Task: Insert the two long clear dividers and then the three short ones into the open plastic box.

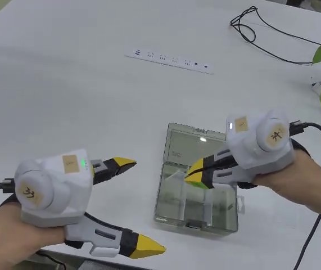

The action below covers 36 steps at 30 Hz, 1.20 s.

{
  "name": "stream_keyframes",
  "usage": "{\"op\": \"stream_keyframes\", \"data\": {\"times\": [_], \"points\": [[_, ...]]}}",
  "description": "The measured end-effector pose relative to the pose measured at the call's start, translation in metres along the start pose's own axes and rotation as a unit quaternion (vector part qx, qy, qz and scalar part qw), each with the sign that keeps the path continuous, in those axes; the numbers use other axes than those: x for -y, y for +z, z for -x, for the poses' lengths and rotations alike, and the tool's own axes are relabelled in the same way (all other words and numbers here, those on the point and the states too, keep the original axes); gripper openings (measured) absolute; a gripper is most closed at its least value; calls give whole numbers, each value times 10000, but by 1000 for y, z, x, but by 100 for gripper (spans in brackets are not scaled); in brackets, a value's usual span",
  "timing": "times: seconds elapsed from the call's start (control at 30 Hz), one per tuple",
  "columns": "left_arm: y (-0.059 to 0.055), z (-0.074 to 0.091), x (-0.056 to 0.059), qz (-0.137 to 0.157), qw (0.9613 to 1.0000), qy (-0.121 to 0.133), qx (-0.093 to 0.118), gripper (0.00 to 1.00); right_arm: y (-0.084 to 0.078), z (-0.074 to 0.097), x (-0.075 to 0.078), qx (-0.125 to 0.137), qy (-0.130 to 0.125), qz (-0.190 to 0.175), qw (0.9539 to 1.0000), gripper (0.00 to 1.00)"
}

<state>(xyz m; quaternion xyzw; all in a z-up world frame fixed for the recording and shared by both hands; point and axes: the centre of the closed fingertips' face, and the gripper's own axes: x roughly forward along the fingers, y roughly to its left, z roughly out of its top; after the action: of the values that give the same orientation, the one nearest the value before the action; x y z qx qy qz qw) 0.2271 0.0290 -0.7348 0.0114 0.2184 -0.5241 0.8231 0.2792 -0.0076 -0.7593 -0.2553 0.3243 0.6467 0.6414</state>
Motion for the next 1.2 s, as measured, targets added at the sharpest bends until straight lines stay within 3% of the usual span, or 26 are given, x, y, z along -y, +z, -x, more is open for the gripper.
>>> {"op": "stream_keyframes", "data": {"times": [0.43,0.73,1.2], "points": [[-2,0,1,5,10000,-17,-6,100,3,-4,-3,-8,-34,183,9998,2],[-5,-2,4,35,10000,-58,-19,100,0,-23,-4,-213,33,354,9991,2],[-7,-2,2,71,10000,-39,0,100,-11,-41,-3,-393,107,217,9989,2]]}}
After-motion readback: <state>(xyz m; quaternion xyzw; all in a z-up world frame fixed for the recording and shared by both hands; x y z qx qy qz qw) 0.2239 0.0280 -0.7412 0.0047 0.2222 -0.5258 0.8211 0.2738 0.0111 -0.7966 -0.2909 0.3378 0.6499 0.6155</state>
